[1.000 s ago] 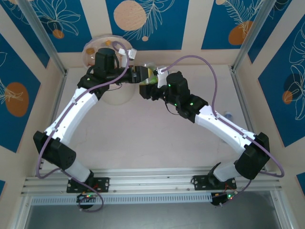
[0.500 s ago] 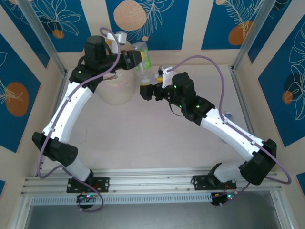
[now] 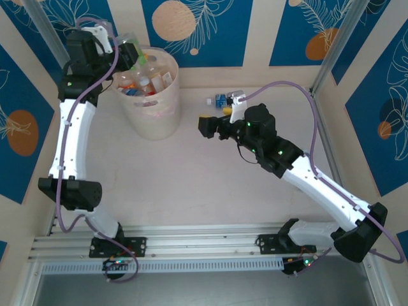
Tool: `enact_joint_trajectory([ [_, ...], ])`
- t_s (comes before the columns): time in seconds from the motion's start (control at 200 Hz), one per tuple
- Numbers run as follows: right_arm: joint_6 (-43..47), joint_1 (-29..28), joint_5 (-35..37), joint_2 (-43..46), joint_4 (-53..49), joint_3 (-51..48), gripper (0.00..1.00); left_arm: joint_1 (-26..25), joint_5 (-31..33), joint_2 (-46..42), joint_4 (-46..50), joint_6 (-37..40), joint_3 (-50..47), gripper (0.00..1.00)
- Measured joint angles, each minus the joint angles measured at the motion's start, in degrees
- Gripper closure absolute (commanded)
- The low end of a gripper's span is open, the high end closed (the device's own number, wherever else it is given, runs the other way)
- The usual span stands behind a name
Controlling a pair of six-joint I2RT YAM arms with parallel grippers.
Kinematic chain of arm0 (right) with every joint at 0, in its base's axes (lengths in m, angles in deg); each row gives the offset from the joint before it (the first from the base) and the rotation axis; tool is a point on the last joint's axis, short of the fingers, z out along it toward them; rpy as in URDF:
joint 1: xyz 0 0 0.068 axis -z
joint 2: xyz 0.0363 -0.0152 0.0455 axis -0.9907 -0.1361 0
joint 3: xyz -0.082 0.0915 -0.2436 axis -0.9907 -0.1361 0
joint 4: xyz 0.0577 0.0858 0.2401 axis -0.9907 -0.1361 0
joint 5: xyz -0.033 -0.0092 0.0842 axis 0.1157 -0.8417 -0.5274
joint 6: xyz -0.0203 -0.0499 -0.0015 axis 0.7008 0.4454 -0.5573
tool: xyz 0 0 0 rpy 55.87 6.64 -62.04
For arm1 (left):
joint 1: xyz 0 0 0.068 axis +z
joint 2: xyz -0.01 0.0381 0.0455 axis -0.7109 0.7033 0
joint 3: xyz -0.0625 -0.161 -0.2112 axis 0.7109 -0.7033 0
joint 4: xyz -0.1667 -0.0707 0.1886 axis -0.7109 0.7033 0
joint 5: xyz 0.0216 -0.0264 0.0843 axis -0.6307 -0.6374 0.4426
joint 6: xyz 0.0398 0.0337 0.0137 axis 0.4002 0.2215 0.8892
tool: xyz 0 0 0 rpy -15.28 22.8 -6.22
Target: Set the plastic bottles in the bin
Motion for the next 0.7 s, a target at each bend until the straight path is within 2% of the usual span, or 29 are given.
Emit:
enact_joint_trajectory([
  [0.225, -1.38, 0.00, 1.33, 1.14, -1.88, -1.77, 0.01, 3.19, 1.25, 2.62, 2.34, 0.96, 0.44, 0.55],
  [0.495, -1.66, 0.00, 2.60, 1.79, -3.04, -1.95, 0.01, 3.30, 0.04, 8.98, 5.01, -0.85, 0.50, 0.55],
  [0.7, -3.52, 0.90, 5.46, 1.77, -6.34, -1.97, 0.01, 3.28, -3.17, 11.10, 5.14, -4.44, 0.33, 0.54],
])
